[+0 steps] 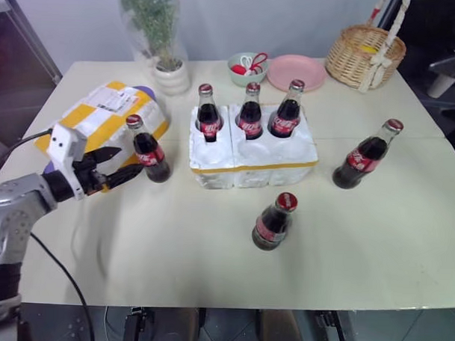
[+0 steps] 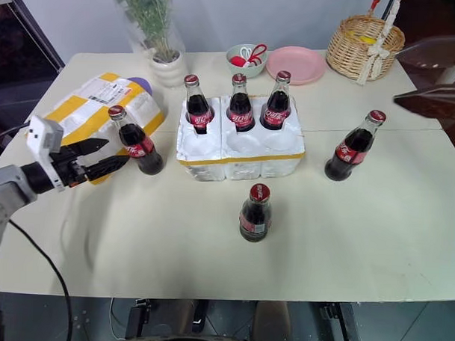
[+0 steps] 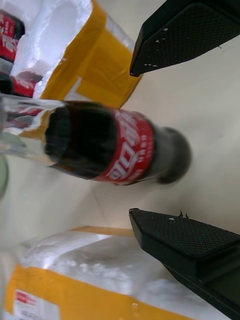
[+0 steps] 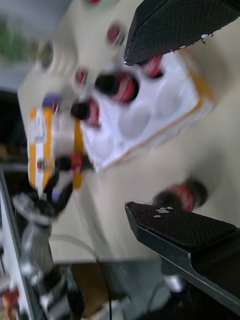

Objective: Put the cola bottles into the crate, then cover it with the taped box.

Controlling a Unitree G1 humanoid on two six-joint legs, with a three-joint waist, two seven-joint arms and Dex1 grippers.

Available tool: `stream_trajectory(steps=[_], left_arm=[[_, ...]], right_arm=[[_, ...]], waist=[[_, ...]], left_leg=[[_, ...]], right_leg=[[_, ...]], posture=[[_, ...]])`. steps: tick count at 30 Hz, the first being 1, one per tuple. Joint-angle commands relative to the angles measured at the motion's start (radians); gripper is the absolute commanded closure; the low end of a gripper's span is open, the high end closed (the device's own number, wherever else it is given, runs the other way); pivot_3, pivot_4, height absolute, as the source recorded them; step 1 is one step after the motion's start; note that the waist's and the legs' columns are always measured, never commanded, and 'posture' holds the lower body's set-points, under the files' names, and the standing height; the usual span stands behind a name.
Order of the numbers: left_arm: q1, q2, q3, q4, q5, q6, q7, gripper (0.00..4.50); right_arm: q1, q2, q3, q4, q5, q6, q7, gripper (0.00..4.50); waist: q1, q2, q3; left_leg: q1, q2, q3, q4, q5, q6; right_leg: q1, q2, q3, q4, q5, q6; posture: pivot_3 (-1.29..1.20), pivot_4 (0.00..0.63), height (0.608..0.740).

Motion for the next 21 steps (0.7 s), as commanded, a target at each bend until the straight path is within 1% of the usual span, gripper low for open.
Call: stream_trajectory(steps=[1, 8, 13, 16, 21], left_arm=[[-0.026, -0.028, -0.006, 0.006, 0.013, -0.027, 0.018, 0.07], [-0.049, -0.09, -0.041, 0.041, 0.084, -0.093, 0.07, 0.07], [-0.08, -0.137, -0.073, 0.065, 0.13, -0.135, 0.098, 0.07], [-0.107, -0.162, -0.107, 0.105, 0.18, -0.171, 0.122, 0.07], [-0.115, -0.168, -0.131, 0.151, 0.216, -0.209, 0.107, 0.07]], right_arm=[[0.02, 0.004, -0.063, -0.105, 0.096, 0.05, -0.027, 0.0], [0.007, 0.059, -0.027, -0.151, 0.124, 0.02, -0.117, 0.0], [0.027, 0.069, -0.027, -0.161, 0.136, 0.005, -0.127, 0.0], [0.04, 0.084, -0.023, -0.166, 0.141, 0.0, -0.137, 0.0], [0.068, 0.1, -0.024, -0.176, 0.138, -0.013, -0.153, 0.0]], waist=[[0.005, 0.0, 0.0], [0.006, -0.001, 0.0], [0.008, -0.002, -0.001], [0.007, -0.002, -0.001], [0.003, -0.002, -0.001]], left_leg=[[-0.001, 0.0, 0.0, 0.0, 0.0, 0.0], [-0.003, 0.0, 0.0, 0.002, 0.0, 0.0], [-0.004, 0.0, 0.0, 0.002, 0.0, 0.0], [-0.004, 0.0, 0.0, 0.002, 0.0, 0.0], [-0.005, 0.0, 0.0, 0.002, 0.0, 0.0]], right_leg=[[-0.001, 0.0, 0.0, 0.0, 0.0, 0.0], [-0.003, 0.0, 0.0, 0.0, 0.002, 0.0], [-0.004, 0.0, 0.0, 0.0, 0.002, 0.001], [-0.003, 0.0, 0.0, 0.0, 0.002, 0.001], [-0.004, 0.001, 0.0, 0.001, 0.002, 0.001]], posture=[[0.0, 0.15, 0.737], [0.0, 0.15, 0.737], [0.0, 0.15, 0.737], [0.0, 0.15, 0.737], [0.0, 0.15, 0.737]])
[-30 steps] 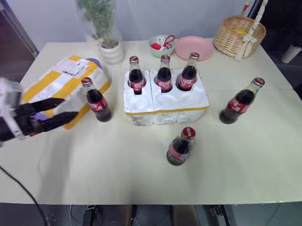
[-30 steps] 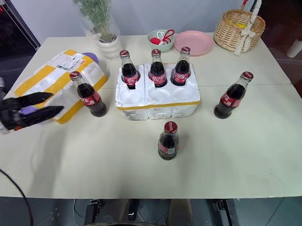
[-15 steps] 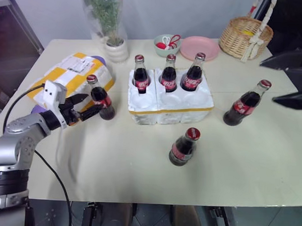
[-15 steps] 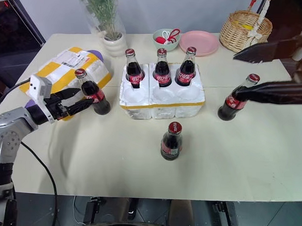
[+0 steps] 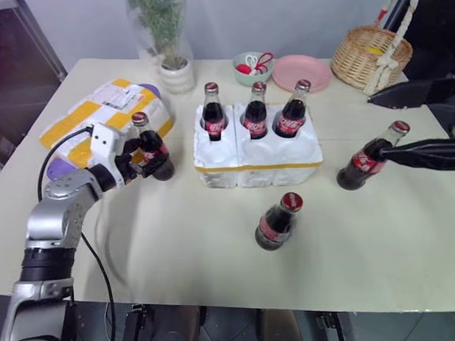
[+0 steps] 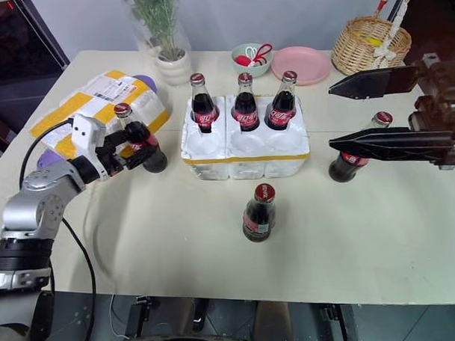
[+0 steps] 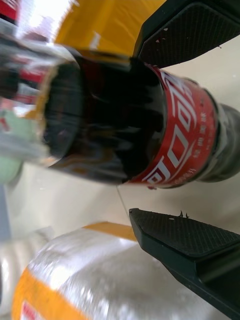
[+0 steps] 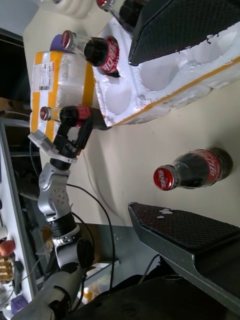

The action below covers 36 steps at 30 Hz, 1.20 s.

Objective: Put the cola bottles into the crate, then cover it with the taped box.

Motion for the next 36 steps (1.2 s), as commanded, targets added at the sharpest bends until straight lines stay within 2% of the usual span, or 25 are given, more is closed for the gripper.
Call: stream_trajectory(steps=[1, 3, 5, 12, 16, 19, 21, 23, 27, 31, 36], left_arm=[[-0.021, 0.003, 0.003, 0.016, 0.026, -0.043, -0.002, 0.31], [-0.025, 0.002, 0.008, 0.028, 0.024, -0.052, -0.009, 0.88], [-0.034, 0.004, 0.011, 0.037, 0.022, -0.052, -0.016, 1.69], [-0.087, 0.024, 0.061, -0.006, -0.081, 0.039, -0.074, 1.73], [-0.16, 0.142, 0.115, -0.041, -0.231, 0.21, -0.212, 1.73], [-0.246, 0.258, 0.105, -0.027, -0.326, 0.324, -0.378, 1.73], [-0.345, 0.282, 0.08, 0.023, -0.36, 0.37, -0.445, 1.73], [-0.455, 0.259, 0.059, 0.084, -0.362, 0.387, -0.455, 1.73], [-0.613, 0.153, -0.004, 0.178, -0.323, 0.373, -0.459, 1.73], [-0.641, 0.076, -0.12, 0.244, -0.193, 0.226, -0.514, 1.73], [-0.683, 0.001, -0.182, 0.362, -0.106, 0.124, -0.549, 1.73]], right_arm=[[0.005, 0.0, -0.027, -0.022, 0.017, -0.016, -0.015, 0.0], [0.023, 0.003, -0.035, -0.028, 0.019, -0.019, -0.022, 0.0], [0.054, 0.005, -0.047, -0.039, 0.014, -0.027, -0.027, 0.0], [0.122, 0.005, -0.086, -0.067, 0.025, -0.038, -0.047, 0.0], [0.146, 0.004, -0.096, -0.072, 0.021, -0.05, -0.056, 0.0], [0.159, 0.006, -0.103, -0.071, 0.022, -0.057, -0.063, 0.0], [0.168, 0.012, -0.104, -0.069, 0.02, -0.065, -0.07, 0.0], [0.174, 0.02, -0.104, -0.068, 0.021, -0.069, -0.081, 0.0], [0.19, 0.035, -0.108, -0.074, 0.021, -0.074, -0.108, 0.0], [0.204, 0.046, -0.127, -0.086, 0.033, -0.065, -0.142, 0.0], [0.239, 0.057, -0.162, -0.111, 0.055, -0.05, -0.184, 0.0]], waist=[[0.0, 0.0, 0.0], [0.003, 0.0, 0.0], [0.003, -0.001, 0.0], [0.003, -0.001, 0.0], [0.001, -0.009, 0.004], [-0.002, -0.013, 0.007], [0.003, -0.013, 0.007], [0.008, -0.013, 0.007], [0.005, -0.015, 0.007], [-0.002, -0.015, 0.007], [-0.01, -0.017, 0.009]], left_leg=[[0.0, 0.0, 0.0, 0.0, 0.0, 0.0], [0.0, 0.0, 0.0, 0.0, 0.0, 0.0], [0.0, 0.0, 0.0, 0.001, 0.0, 0.0], [-0.001, 0.0, 0.0, 0.001, 0.0, 0.0], [-0.004, 0.0, -0.001, 0.004, 0.0, 0.0], [-0.005, 0.0, -0.001, 0.005, 0.0, 0.0], [-0.005, 0.0, 0.0, 0.006, 0.0, 0.0], [-0.005, 0.0, -0.001, 0.008, 0.0, 0.0], [-0.005, 0.0, -0.001, 0.014, 0.0, 0.0], [-0.005, 0.0, -0.001, 0.014, 0.0, 0.0], [-0.006, 0.0, -0.001, 0.013, 0.001, -0.002]], right_leg=[[0.0, 0.0, 0.0, 0.0, 0.0, 0.0], [0.0, 0.0, 0.0, 0.0, 0.0, 0.0], [0.0, 0.0, 0.0, 0.0, 0.0, 0.0], [0.0, 0.0, 0.0, 0.001, 0.0, 0.0], [-0.004, 0.0, 0.0, 0.004, 0.0, 0.0], [-0.007, 0.001, 0.0, 0.008, 0.0, 0.0], [-0.007, 0.001, 0.0, 0.008, 0.0, 0.0], [-0.006, 0.001, -0.001, 0.008, 0.0, 0.0], [-0.003, 0.0, -0.001, 0.01, 0.0, 0.001], [-0.003, 0.0, -0.001, 0.012, 0.0, 0.001], [-0.006, 0.001, -0.001, 0.012, 0.0, 0.001]], posture=[[0.0, 0.15, 0.737], [0.0, 0.15, 0.737], [0.0, 0.15, 0.737], [0.0, 0.15, 0.737], [0.0, 0.15, 0.737], [0.0, 0.15, 0.737], [0.0, 0.15, 0.737], [0.0, 0.15, 0.737], [0.0, 0.15, 0.737], [0.0, 0.15, 0.737], [0.0, 0.15, 0.737]])
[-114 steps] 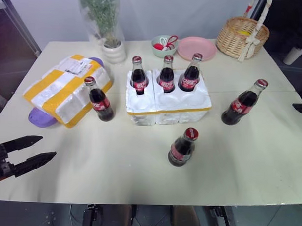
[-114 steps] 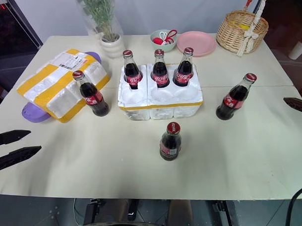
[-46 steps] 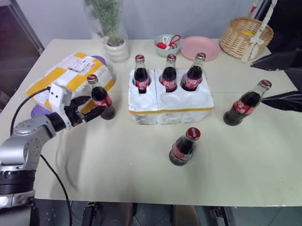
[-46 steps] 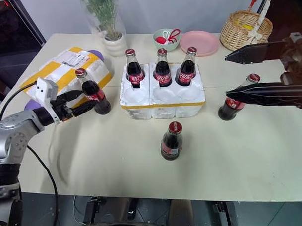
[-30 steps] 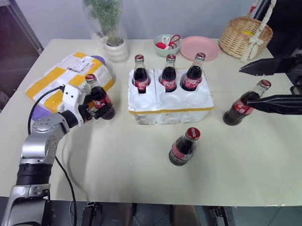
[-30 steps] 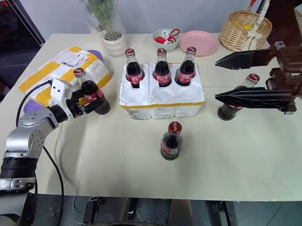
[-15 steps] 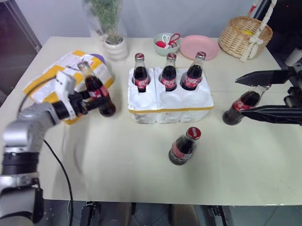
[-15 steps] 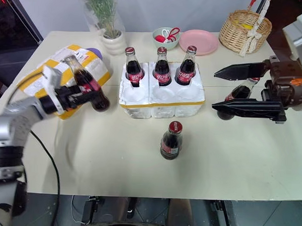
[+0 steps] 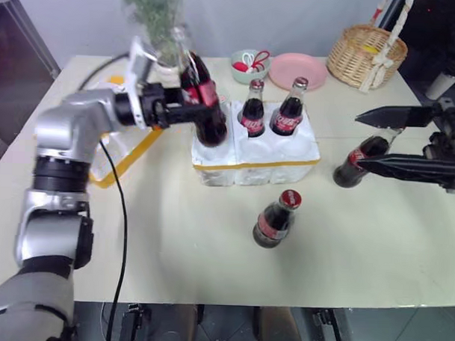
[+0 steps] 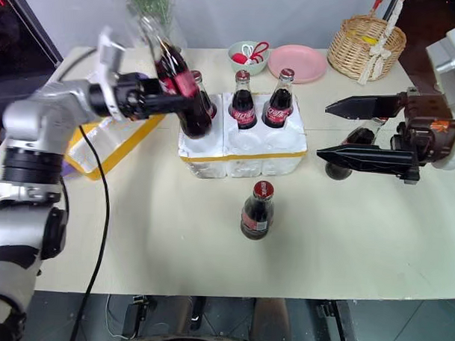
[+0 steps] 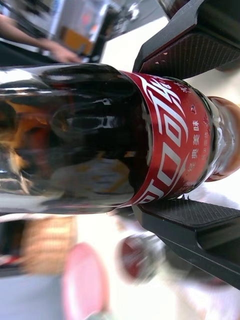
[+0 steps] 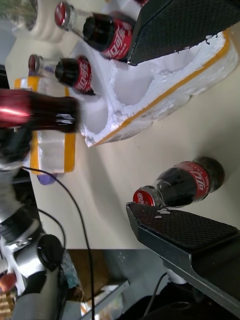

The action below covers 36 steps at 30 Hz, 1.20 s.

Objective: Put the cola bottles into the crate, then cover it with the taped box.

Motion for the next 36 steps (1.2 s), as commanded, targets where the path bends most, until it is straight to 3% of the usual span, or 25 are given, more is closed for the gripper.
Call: stream_trajectory(steps=[1, 5, 13, 18, 23, 26, 27, 31, 36], left_arm=[[-0.063, 0.004, -0.006, 0.024, 0.065, -0.129, -0.041, 1.73], [-0.055, -0.006, -0.057, 0.073, 0.164, -0.251, -0.072, 1.73], [-0.052, -0.037, -0.072, 0.077, 0.21, -0.317, -0.113, 1.73], [0.02, -0.071, -0.114, 0.048, 0.284, -0.404, -0.08, 1.73], [0.061, -0.077, -0.122, 0.075, 0.353, -0.491, -0.017, 1.73], [0.068, -0.077, -0.108, 0.074, 0.339, -0.467, -0.007, 0.27], [0.069, -0.076, -0.105, 0.072, 0.337, -0.467, -0.007, 0.03], [0.062, -0.055, -0.043, 0.014, 0.251, -0.363, -0.03, 0.03], [0.043, 0.056, 0.087, -0.172, 0.014, -0.015, -0.098, 0.03]], right_arm=[[0.016, 0.008, -0.066, -0.036, 0.033, 0.006, -0.033, 0.0], [0.055, 0.02, -0.099, -0.062, 0.054, 0.014, -0.07, 0.0], [0.108, 0.049, -0.111, -0.08, 0.046, -0.005, -0.131, 0.0], [0.178, 0.058, -0.073, -0.088, -0.052, -0.074, -0.145, 0.0], [0.153, 0.067, -0.048, -0.079, -0.064, -0.091, -0.167, 0.0], [0.133, 0.066, -0.032, -0.064, -0.072, -0.096, -0.175, 0.0], [0.13, 0.065, -0.029, -0.062, -0.072, -0.098, -0.175, 0.0], [0.118, 0.047, -0.028, -0.042, -0.08, -0.105, -0.151, 0.0], [0.18, 0.03, -0.107, -0.03, -0.111, -0.136, -0.098, 0.0]], waist=[[0.001, -0.001, 0.0], [0.01, -0.001, 0.001], [0.011, -0.001, 0.001], [0.012, -0.001, 0.001], [0.012, -0.001, 0.001], [0.012, -0.001, 0.0], [0.012, -0.001, 0.0], [0.011, -0.001, 0.001], [0.005, -0.001, 0.001]], left_leg=[[0.0, 0.0, 0.0, 0.0, 0.0, 0.0], [-0.001, 0.0, 0.0, 0.0, 0.0, 0.0], [-0.001, 0.0, 0.0, 0.001, -0.002, 0.003], [-0.001, 0.0, 0.0, 0.001, -0.002, 0.003], [-0.001, 0.0, 0.0, 0.001, -0.002, 0.003], [0.0, 0.0, 0.0, 0.001, -0.002, 0.003], [0.0, 0.0, 0.0, 0.001, -0.002, 0.003], [0.0, 0.0, 0.0, 0.001, -0.002, 0.003], [-0.001, 0.0, 0.0, 0.001, -0.002, 0.003]], right_leg=[[0.0, 0.0, 0.0, 0.0, 0.0, 0.0], [0.0, 0.0, 0.0, 0.0, 0.0, 0.0], [0.0, 0.0, 0.0, 0.0, 0.0, 0.0], [0.0, 0.0, 0.0, 0.0, 0.0, 0.0], [0.0, 0.0, 0.0, 0.0, 0.0, 0.0], [0.001, 0.0, 0.0, 0.0, 0.0, 0.0], [0.001, 0.0, 0.0, 0.0, 0.0, 0.0], [0.001, 0.0, 0.0, 0.0, 0.0, 0.0], [0.0, 0.0, 0.0, 0.0, 0.0, 0.0]], posture=[[0.0, 0.15, 0.737], [0.0, 0.15, 0.737], [0.0, 0.15, 0.737], [0.0, 0.15, 0.737], [0.0, 0.15, 0.737], [0.0, 0.15, 0.737], [0.0, 0.15, 0.737], [0.0, 0.15, 0.737], [0.0, 0.15, 0.737]])
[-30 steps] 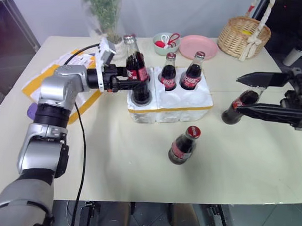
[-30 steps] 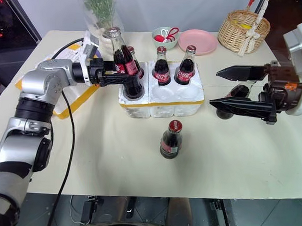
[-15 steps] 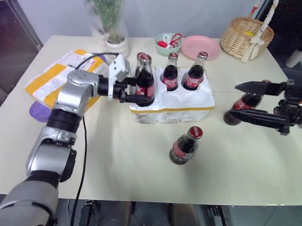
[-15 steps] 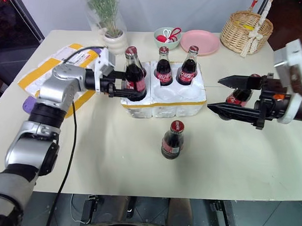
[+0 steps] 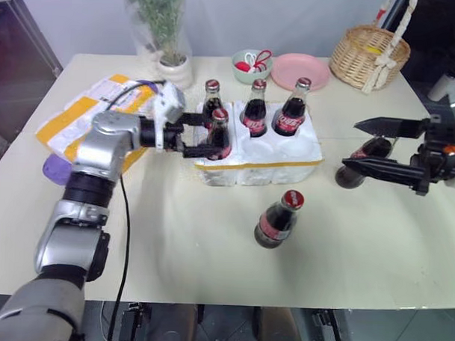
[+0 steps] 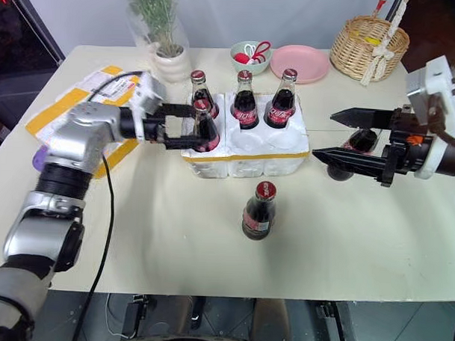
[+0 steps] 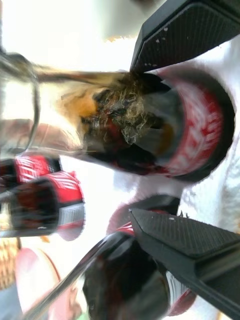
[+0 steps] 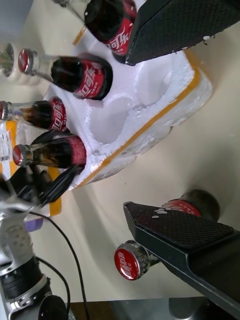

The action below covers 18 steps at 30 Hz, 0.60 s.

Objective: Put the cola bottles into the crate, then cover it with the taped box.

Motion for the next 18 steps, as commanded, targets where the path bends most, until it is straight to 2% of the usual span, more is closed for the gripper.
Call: stream_trajectory(steps=[1, 5, 8, 13, 18], left_arm=[[-0.035, 0.097, 0.118, -0.148, -0.177, 0.224, -0.049, 0.03], [0.042, 0.301, 0.174, -0.344, -0.374, 0.466, -0.198, 0.03], [0.16, 0.383, 0.141, -0.479, -0.369, 0.434, -0.246, 0.03], [0.227, 0.387, 0.081, -0.539, -0.322, 0.348, -0.25, 0.03], [0.228, 0.348, 0.013, -0.547, -0.267, 0.257, -0.246, 0.03]], right_arm=[[0.034, -0.01, -0.106, -0.001, -0.016, -0.038, 0.03, 0.0], [0.165, 0.032, -0.253, -0.055, 0.003, 0.001, 0.038, 0.0], [0.321, 0.102, -0.305, -0.17, 0.006, 0.001, 0.039, 0.0], [0.533, 0.226, -0.212, -0.374, -0.053, -0.089, 0.021, 0.0], [0.579, 0.316, -0.032, -0.418, -0.117, -0.161, -0.056, 0.0]], waist=[[-0.001, 0.0, 0.0], [-0.002, 0.001, 0.0], [0.006, 0.001, -0.001], [0.016, 0.0, -0.001], [0.007, -0.001, -0.001]], left_leg=[[0.0, 0.0, 0.0, 0.0, 0.0, 0.0], [0.001, 0.0, 0.0, -0.001, 0.0, 0.001], [0.003, 0.001, 0.0, -0.001, -0.001, 0.002], [0.004, 0.0, 0.0, 0.002, -0.001, 0.002], [0.006, 0.001, 0.0, 0.002, -0.001, 0.002]], right_leg=[[0.0, 0.0, 0.0, 0.0, 0.0, 0.0], [0.001, 0.0, 0.0, 0.0, 0.0, 0.0], [0.003, 0.0, 0.0, 0.0, 0.0, 0.0], [0.007, 0.0, 0.0, 0.0, 0.0, -0.001], [0.009, 0.0, 0.0, 0.0, 0.0, -0.001]], posture=[[0.0, 0.15, 0.737], [0.0, 0.15, 0.737], [0.0, 0.15, 0.737], [0.0, 0.15, 0.737], [0.0, 0.15, 0.737]])
